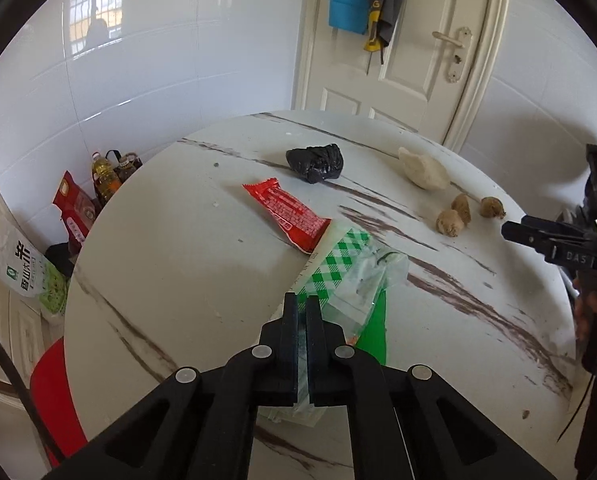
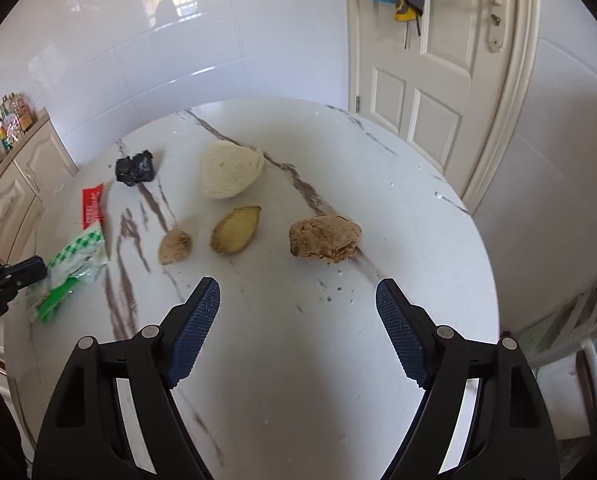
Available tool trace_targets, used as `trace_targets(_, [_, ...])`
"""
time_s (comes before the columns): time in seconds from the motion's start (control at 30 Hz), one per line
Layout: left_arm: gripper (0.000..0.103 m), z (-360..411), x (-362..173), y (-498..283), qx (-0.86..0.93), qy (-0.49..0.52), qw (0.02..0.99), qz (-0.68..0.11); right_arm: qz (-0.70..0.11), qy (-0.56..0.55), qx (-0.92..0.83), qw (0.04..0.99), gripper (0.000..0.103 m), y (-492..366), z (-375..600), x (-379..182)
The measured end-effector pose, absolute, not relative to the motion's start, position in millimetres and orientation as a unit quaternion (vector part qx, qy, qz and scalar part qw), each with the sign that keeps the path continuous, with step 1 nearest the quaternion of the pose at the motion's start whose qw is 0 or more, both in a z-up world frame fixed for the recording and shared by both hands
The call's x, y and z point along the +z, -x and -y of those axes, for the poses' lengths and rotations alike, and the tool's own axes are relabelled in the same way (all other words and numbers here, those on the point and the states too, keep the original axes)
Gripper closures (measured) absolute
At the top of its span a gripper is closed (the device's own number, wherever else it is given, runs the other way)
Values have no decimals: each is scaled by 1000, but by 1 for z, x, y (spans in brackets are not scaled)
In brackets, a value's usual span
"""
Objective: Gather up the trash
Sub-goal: 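Grasp the green checkered bag with the left tool while the right tool grasps the brown lump, then carry the bag and lump to the blue bin and open both tools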
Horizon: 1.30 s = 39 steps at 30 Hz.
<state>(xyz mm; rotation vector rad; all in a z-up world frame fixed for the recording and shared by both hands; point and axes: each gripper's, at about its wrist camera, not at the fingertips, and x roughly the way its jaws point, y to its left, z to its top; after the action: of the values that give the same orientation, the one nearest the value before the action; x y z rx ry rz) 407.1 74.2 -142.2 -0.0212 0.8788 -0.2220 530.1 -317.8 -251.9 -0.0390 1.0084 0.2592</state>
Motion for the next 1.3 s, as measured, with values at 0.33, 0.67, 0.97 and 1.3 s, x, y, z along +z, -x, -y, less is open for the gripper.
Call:
trace_targets(0.33, [23,-73,-134,-398,-96,-10,909,-405,-497,37,119,859,43,-571,313,-269])
trace_targets(0.67, [23,-38,-158,-418,-112,-29,892,-437,-472,25,154,868,59,-535,315,-247])
trace_targets(0.97, [42,-31,-166,-417,-98,-42,893,-438,-440,-3,213,872,59,-459,308,-211])
trace_targets(1.3, [45,-24,-149,-378,-112,3,892,-438,-436,-30,238,868,59,-422,305,-210])
